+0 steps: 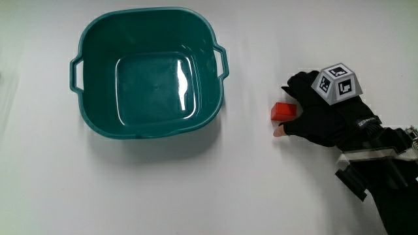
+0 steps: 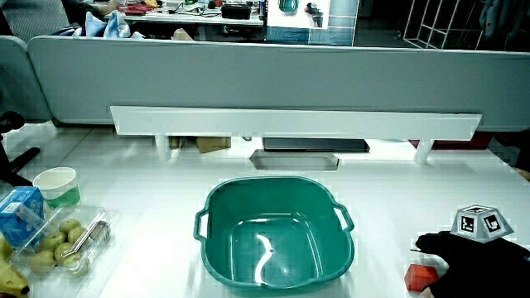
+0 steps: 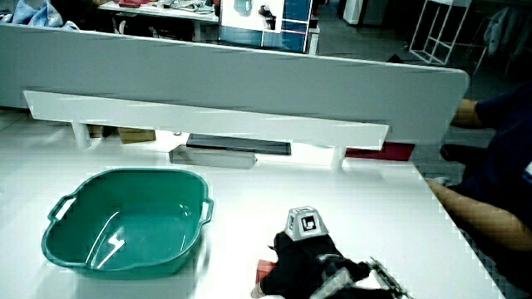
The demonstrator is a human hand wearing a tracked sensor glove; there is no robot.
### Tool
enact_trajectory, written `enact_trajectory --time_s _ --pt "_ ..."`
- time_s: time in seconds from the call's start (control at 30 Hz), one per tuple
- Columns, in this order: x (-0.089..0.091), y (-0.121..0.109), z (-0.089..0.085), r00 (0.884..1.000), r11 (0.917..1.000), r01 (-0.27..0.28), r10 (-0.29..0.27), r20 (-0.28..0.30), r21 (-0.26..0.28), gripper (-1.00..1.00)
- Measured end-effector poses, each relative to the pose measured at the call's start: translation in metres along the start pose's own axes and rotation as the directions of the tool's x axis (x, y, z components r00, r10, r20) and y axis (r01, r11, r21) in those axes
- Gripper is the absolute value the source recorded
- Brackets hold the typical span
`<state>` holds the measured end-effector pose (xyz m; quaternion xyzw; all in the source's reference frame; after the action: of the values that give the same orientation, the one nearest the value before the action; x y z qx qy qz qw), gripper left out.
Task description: Pick red block
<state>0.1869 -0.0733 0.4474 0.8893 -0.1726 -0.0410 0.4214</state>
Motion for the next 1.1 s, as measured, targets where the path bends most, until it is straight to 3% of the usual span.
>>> enact_trajectory --time_s 0.2,0.57,1.1 --pt "-0.0013 -0.0023 0.0029 1.000 0.9985 -0.016 0.016 0.006 0.052 0.38" --pt "-0.0027 -0.0033 0.0047 1.000 0.9965 -0.020 0.019 0.010 0.081 0.60" --pt "-0.0040 -0.0023 0.0062 0.999 0.9974 -0.025 0.023 0.024 0.067 0.92"
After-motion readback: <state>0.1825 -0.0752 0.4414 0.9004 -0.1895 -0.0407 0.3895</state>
